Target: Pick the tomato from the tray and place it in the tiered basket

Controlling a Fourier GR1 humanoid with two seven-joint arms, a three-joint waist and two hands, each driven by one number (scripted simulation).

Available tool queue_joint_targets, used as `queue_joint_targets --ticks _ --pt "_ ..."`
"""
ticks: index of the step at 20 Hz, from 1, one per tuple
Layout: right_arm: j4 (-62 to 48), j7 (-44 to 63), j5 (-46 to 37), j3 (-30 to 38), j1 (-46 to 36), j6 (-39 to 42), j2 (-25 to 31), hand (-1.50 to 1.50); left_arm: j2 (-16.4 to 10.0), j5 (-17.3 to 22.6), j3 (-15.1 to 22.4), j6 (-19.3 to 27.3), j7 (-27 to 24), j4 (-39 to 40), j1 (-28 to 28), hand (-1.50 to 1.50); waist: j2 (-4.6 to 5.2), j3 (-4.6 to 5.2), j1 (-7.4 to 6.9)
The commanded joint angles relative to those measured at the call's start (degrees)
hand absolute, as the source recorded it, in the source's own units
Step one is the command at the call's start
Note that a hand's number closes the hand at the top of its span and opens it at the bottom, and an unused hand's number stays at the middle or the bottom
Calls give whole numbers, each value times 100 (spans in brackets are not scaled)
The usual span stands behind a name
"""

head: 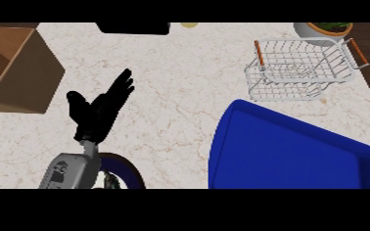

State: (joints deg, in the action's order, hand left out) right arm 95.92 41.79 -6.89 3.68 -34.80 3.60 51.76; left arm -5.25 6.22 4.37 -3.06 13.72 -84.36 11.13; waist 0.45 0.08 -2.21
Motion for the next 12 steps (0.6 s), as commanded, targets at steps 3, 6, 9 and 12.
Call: queue_joint_targets --ticks 3,6,9,12 --pt "-1684 -844 -780 -671 -988 -401 -949 150 -68 15 -171 -60 -6 272 300 0 9 -4 42" --pt "-2550 -1159 -974 -724 -1475 -661 -1459 150 12 -28 -59 27 204 10 191 0 5 -6 9" --pt "-2828 -1069 -1032 -721 -1633 -786 -1925 150 -104 96 -299 -57 184 167 265 0 -15 -6 106" --pt "-3248 -1518 -333 -66 -1691 -1237 -2385 150 153 -79 39 19 -21 64 35 0 17 -11 30"
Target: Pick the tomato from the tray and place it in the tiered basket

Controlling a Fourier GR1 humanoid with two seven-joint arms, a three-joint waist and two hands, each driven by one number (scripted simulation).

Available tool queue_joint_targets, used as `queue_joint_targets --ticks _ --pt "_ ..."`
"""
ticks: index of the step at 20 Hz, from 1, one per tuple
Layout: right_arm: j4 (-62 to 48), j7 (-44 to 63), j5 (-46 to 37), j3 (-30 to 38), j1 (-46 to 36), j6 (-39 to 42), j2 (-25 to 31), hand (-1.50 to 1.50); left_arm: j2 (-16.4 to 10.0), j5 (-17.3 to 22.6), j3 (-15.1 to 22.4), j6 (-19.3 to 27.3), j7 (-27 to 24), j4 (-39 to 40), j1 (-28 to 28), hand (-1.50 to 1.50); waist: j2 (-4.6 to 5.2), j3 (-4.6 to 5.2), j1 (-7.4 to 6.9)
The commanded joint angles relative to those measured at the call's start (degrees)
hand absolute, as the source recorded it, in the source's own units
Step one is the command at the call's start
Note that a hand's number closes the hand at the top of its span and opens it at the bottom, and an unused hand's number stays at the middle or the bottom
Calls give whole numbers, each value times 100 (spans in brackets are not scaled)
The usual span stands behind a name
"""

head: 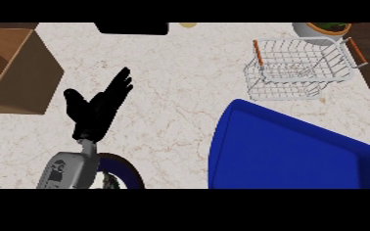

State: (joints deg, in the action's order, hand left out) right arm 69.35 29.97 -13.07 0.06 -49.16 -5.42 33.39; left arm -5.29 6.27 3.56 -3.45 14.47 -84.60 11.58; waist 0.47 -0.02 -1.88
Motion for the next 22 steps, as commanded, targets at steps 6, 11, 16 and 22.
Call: queue_joint_targets --ticks 6,11,16,22 --pt "-1748 -1715 483 433 -895 -184 -1070 -150 97 -89 -13 56 -237 96 -106 0 12 0 7" --pt "-2114 -2653 228 455 -941 -854 -1572 -150 -80 -29 -102 -105 -208 -117 -303 0 -15 1 54" --pt "-1988 -2406 16 708 -1015 -1432 -1217 -150 -86 58 -180 -154 -144 -96 -309 0 -47 3 150" --pt "-1848 -1839 524 1490 -778 -1641 -775 -150 -142 80 -265 -145 15 -79 -157 0 -62 2 246"
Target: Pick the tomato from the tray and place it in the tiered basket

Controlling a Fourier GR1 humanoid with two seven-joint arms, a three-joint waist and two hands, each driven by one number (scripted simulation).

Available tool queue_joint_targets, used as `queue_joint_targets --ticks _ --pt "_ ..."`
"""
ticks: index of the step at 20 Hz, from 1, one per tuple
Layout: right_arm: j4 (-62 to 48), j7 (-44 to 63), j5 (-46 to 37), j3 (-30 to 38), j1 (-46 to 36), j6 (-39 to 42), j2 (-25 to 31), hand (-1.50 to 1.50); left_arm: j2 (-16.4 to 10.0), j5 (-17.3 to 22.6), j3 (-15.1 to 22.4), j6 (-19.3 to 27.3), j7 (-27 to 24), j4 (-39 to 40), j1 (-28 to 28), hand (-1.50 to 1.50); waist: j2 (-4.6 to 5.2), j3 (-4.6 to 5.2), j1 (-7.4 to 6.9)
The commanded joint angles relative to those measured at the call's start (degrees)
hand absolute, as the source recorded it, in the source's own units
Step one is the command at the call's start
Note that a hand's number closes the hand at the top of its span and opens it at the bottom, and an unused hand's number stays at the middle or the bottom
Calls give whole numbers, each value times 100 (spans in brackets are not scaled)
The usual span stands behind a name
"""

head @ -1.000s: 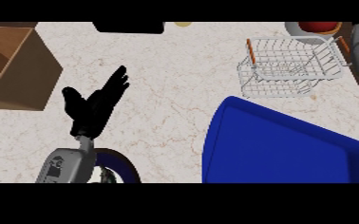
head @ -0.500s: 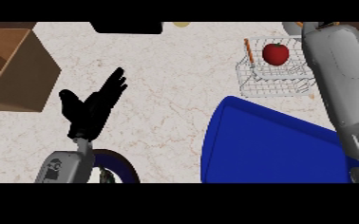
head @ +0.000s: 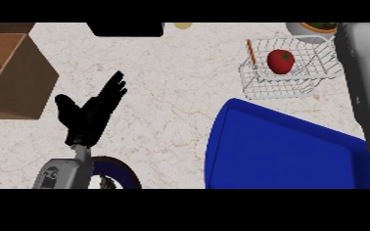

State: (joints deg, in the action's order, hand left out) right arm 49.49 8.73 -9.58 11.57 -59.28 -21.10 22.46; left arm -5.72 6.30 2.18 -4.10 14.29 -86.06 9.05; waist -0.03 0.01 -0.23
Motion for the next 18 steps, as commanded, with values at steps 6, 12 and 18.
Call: queue_joint_targets --ticks 6,12,18 --pt "1123 305 775 820 1684 1202 1431 -150 52 -90 -1 79 -151 -84 -332 0 -47 -5 206" --pt "1495 211 1756 1569 2821 3181 2631 -150 -8 -103 -80 87 -81 -32 -180 0 -41 -5 259" --pt "1771 -379 2587 2698 4520 4458 3104 -150 96 -131 1 130 -121 -210 -368 0 -53 -4 289"
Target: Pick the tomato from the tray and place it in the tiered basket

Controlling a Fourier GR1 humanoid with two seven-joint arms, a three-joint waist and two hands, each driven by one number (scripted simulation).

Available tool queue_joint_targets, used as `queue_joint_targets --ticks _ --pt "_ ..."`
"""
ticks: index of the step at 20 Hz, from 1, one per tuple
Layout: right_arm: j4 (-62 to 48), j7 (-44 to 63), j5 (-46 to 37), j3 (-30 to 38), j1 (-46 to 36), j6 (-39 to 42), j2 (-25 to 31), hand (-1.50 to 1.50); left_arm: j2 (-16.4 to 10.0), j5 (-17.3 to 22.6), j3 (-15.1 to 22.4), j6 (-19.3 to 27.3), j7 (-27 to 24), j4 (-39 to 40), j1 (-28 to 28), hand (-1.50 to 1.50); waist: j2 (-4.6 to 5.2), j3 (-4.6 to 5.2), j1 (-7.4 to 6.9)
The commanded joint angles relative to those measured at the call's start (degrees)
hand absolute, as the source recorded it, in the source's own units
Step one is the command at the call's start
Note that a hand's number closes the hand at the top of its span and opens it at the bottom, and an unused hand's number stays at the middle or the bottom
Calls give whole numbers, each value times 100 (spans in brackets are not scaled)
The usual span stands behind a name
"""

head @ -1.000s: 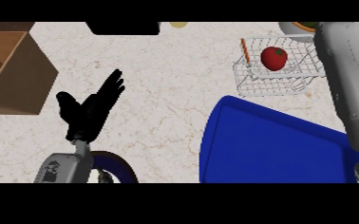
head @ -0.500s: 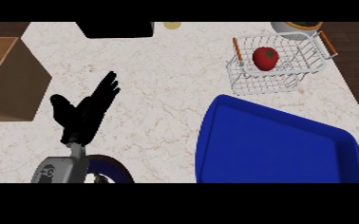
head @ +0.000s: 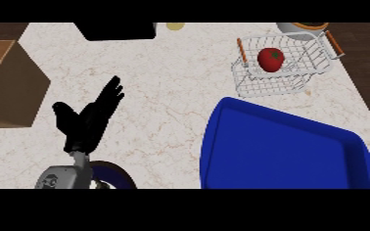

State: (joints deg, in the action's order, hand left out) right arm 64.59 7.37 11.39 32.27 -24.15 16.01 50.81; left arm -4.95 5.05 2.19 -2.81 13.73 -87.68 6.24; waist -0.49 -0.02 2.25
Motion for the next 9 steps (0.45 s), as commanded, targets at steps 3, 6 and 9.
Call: queue_joint_targets --ticks 3,6,9 --pt "-461 -619 641 1166 1281 1440 848 -150 -134 139 -87 -199 71 -136 -27 0 20 -1 -81" --pt "-1400 -1359 612 1565 1509 1934 1122 -150 -34 -11 -14 -63 125 -17 223 0 48 -7 -143" --pt "-1900 -1375 730 1922 1623 2323 1689 -150 26 15 -57 -71 78 214 333 0 48 -2 -164"
